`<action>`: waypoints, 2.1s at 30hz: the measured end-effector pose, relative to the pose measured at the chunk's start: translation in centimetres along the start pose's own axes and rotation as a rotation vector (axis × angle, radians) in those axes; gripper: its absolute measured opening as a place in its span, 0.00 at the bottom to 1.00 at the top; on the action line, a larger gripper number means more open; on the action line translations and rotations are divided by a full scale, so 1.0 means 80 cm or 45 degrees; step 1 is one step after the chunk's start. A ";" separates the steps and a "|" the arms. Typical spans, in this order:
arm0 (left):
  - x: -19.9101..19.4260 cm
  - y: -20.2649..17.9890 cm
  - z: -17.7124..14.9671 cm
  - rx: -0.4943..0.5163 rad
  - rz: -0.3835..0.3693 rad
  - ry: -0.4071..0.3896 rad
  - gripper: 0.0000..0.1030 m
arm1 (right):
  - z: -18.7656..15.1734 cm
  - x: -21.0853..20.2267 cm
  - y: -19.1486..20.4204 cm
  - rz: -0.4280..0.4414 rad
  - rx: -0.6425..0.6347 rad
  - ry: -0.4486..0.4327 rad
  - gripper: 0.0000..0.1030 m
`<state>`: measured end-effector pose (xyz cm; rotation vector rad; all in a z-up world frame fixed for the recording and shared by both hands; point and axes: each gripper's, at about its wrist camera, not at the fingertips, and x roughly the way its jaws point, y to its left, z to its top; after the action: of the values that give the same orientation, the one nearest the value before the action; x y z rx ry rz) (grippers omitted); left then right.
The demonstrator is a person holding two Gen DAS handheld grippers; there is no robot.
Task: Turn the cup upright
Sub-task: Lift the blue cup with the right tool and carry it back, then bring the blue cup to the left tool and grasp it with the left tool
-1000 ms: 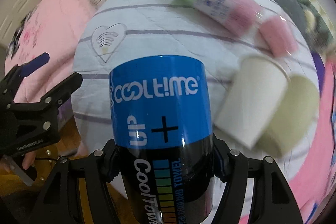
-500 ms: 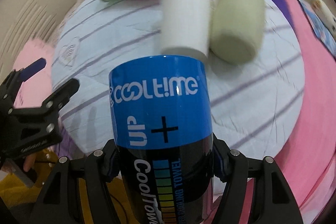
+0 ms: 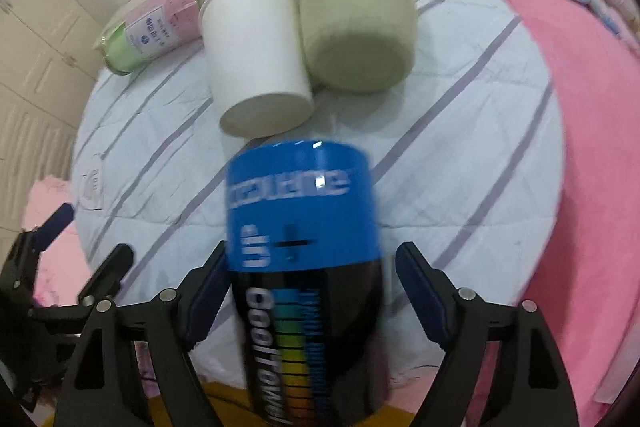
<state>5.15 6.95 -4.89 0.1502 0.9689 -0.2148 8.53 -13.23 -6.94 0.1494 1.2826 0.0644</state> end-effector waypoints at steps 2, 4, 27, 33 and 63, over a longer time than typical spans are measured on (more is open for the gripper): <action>-0.003 0.000 -0.002 -0.010 0.013 -0.006 0.99 | 0.000 -0.004 0.002 -0.006 -0.013 0.015 0.80; -0.006 0.002 -0.002 -0.019 0.002 -0.008 0.99 | 0.001 -0.005 0.014 -0.013 -0.024 0.024 0.80; -0.049 -0.057 0.012 -0.062 -0.038 -0.019 0.99 | -0.035 -0.103 -0.040 0.055 -0.121 -0.239 0.80; -0.047 -0.096 0.023 -0.081 -0.026 -0.008 0.99 | -0.034 -0.103 -0.076 0.031 -0.126 -0.285 0.80; 0.018 -0.193 0.076 -0.204 0.153 0.123 0.99 | 0.001 -0.031 -0.168 0.219 -0.342 -0.153 0.80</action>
<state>6.97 -9.51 -3.20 0.0721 1.0652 -0.0189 7.40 -26.82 -6.56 0.0313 1.1270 0.3683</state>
